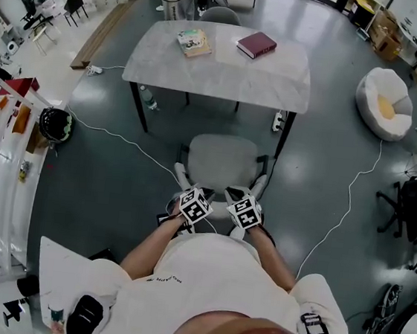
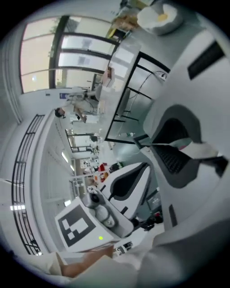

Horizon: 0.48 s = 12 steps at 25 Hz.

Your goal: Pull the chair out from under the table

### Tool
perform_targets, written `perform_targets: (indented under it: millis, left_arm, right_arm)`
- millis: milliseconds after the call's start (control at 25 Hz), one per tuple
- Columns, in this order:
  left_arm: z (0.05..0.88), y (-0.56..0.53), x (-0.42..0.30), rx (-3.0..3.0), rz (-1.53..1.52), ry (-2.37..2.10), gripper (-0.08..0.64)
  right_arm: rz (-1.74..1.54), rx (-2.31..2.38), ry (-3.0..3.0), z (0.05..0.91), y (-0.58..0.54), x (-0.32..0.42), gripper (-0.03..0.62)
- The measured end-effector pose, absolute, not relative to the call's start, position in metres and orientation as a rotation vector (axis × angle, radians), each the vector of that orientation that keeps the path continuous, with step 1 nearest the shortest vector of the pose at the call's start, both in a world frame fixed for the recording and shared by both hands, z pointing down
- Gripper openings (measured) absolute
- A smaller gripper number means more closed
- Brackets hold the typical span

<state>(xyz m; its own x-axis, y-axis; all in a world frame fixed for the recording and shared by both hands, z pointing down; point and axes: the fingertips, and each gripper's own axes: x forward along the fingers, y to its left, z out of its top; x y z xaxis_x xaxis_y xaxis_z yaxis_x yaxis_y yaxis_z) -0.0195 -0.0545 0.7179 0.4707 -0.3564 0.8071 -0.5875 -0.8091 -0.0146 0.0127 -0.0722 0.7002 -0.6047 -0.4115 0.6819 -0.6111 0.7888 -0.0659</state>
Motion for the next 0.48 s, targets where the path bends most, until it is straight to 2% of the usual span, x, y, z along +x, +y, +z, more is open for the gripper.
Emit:
perform_targets:
  millis: [200, 480]
  left_arm:
    - [0.658, -0.085, -0.019, 2.465, 1.005, -1.030, 0.003]
    - [0.565, -0.115, -0.022, 2.461, 0.593, -1.291, 0.003]
  right_arm:
    - [0.510, 0.937, -2.450, 0.640, -0.096, 0.009, 0.012]
    - [0.493, 1.146, -2.576, 0.565, -0.122, 0.011, 0.012]
